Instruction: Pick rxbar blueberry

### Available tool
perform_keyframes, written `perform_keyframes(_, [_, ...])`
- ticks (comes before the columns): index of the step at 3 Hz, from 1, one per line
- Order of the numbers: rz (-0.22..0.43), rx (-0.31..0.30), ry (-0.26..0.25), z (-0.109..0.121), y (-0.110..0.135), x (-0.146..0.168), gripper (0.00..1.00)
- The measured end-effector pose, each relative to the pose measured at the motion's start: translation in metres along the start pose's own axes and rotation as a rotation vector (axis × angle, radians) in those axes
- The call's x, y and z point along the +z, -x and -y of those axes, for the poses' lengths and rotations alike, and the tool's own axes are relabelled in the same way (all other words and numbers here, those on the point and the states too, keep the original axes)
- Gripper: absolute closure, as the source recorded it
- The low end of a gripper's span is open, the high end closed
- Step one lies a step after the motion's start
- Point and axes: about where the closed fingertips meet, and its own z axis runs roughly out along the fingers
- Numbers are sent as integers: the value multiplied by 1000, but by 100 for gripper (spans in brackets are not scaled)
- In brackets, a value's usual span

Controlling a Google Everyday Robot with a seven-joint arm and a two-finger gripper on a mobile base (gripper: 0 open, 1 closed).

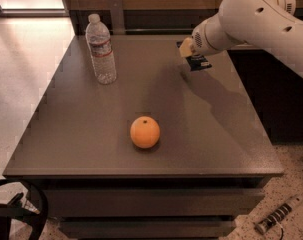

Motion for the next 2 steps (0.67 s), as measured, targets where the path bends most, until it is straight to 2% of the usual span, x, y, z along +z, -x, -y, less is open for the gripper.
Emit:
perform_keyframes(1, [51, -38, 29, -8, 25, -12, 100])
perform_keyframes(2, [109, -64, 81, -18, 45, -23, 100])
